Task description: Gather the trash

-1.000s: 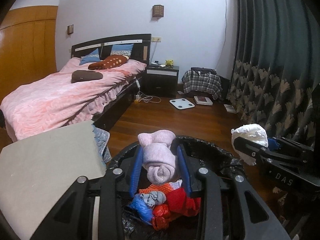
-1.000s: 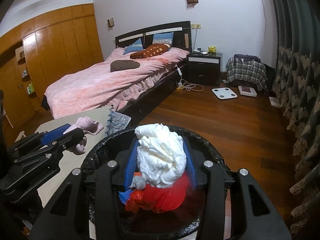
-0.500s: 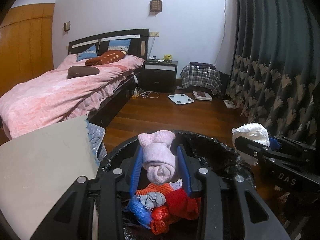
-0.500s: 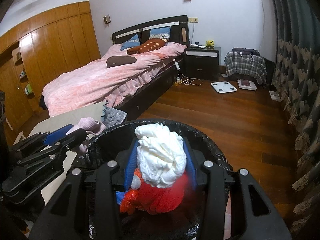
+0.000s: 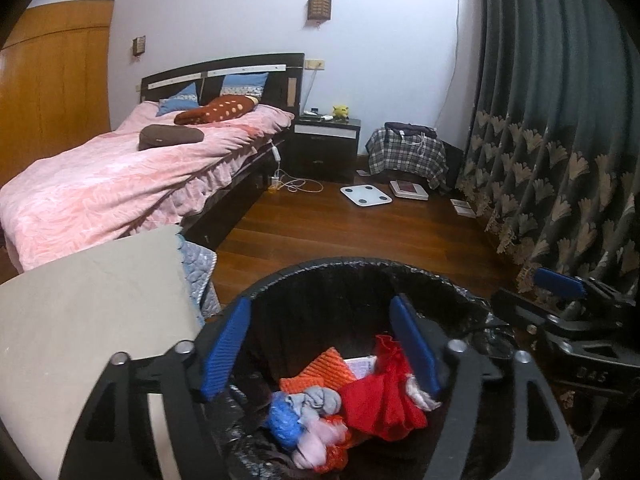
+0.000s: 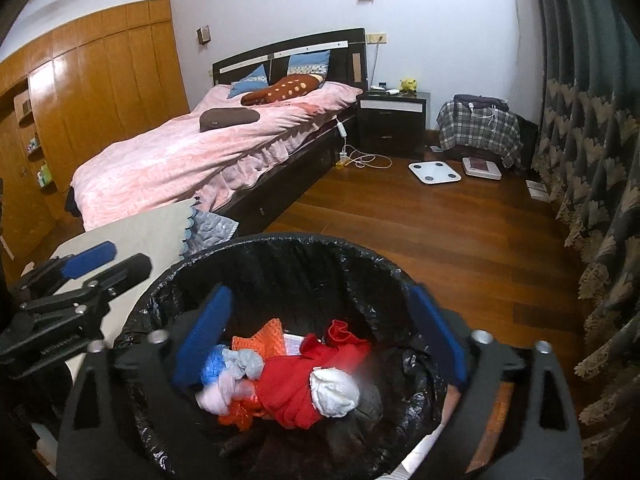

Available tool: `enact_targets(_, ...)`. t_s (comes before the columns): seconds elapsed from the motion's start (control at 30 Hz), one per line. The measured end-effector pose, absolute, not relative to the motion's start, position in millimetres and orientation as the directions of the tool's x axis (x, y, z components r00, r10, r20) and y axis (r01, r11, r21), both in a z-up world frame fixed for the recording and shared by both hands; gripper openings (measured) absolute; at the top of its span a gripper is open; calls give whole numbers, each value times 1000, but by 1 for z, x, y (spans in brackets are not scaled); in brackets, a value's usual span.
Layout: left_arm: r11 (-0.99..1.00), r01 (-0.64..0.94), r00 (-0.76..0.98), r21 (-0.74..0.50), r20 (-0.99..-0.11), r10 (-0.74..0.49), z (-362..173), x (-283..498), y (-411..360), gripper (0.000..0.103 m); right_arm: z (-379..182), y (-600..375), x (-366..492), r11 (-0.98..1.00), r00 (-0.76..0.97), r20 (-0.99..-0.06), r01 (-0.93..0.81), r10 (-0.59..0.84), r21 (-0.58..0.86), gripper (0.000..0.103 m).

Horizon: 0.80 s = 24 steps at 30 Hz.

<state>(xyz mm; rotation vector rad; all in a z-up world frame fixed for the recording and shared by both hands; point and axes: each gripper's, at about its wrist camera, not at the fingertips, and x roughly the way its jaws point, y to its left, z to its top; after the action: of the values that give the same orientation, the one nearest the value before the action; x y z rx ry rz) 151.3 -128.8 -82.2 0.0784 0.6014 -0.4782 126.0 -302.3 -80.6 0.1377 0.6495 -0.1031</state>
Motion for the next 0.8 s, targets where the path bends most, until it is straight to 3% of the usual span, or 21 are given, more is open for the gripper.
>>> enact_targets(0.13,901,431,739,-51,-554,-384,-74,148,-116,92,-75,-302,122,986,785,-618,131,-38,105,97)
enact_targets(0.23,910,414,752,-37,-548,-365,-67,142,-104,96,-68,-300,117,985,785,-619,117,-14,127,97)
enact_targets(0.8,945,328,787,-11,-550,-280,-35,92,-55,97,-18,-252,82,992,790,-611,34,48,123,98)
